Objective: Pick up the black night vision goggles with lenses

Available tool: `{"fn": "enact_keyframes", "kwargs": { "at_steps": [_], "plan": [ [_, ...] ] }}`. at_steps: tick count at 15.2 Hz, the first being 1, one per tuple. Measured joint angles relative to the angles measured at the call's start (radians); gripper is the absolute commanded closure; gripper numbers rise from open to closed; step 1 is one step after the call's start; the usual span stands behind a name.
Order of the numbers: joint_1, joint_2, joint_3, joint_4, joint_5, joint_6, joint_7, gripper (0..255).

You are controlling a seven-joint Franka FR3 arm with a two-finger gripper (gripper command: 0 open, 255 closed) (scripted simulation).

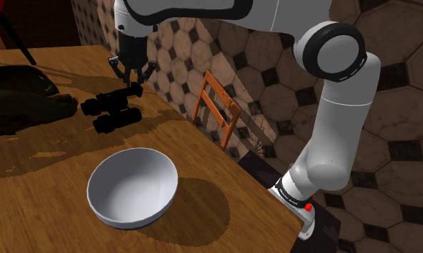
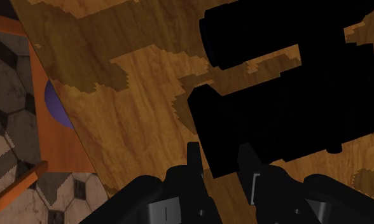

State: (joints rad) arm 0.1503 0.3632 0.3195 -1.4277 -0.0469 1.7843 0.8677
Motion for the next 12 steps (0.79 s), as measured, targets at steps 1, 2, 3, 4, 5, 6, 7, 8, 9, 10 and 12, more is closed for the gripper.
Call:
{"fn": "enact_keyframes", "kwargs": {
  "at_steps": [1,2,3,4,5,6,7,8,9,10,12],
  "plan": [
    [0.0,0.0,0.0,0.0,0.0,0.0,0.0,255],
    [0.0,0.0,0.0,0.006,0.0,-0.007,0.0,255],
    [0.001,0.0,0.0,0.014,0.0,-0.016,0.001,255],
    [0.003,0.004,0.001,0.03,-0.001,-0.028,0.003,255],
    [0.005,0.004,0.002,0.044,-0.001,-0.042,0.004,255],
    [0.006,0.005,0.002,0.058,-0.002,-0.055,0.004,255],
    [0.006,0.004,0.002,0.069,-0.001,-0.067,0.004,255],
    [0.006,0.004,0.002,0.08,-0.001,-0.078,0.004,255],
    [0.009,0.01,0.002,0.104,-0.003,-0.096,0.005,255],
    [0.01,0.012,0.002,0.12,-0.004,-0.11,0.006,255],
    [0.012,0.017,0.002,0.156,-0.005,-0.141,0.006,255]
  ]
}}
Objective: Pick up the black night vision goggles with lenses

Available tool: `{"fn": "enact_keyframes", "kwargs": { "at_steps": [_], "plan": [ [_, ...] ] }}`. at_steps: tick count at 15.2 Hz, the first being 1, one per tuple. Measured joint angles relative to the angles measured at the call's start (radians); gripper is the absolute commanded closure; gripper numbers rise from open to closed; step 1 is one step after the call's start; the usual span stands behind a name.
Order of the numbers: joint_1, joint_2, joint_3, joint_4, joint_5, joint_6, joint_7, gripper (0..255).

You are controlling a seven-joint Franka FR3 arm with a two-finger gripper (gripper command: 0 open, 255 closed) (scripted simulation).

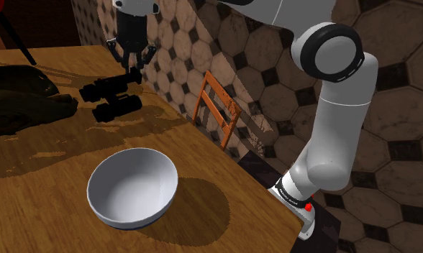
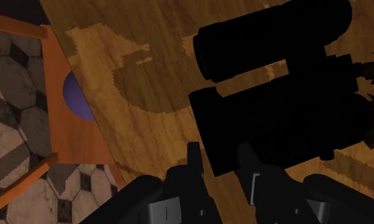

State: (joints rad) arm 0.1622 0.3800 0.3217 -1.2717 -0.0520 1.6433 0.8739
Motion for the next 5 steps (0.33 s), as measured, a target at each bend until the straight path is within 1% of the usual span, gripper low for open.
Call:
{"fn": "enact_keyframes", "kwargs": {
  "at_steps": [5],
  "plan": [
    [0.011,0.021,0.001,0.096,-0.006,-0.075,0.005,255]
  ]
}}
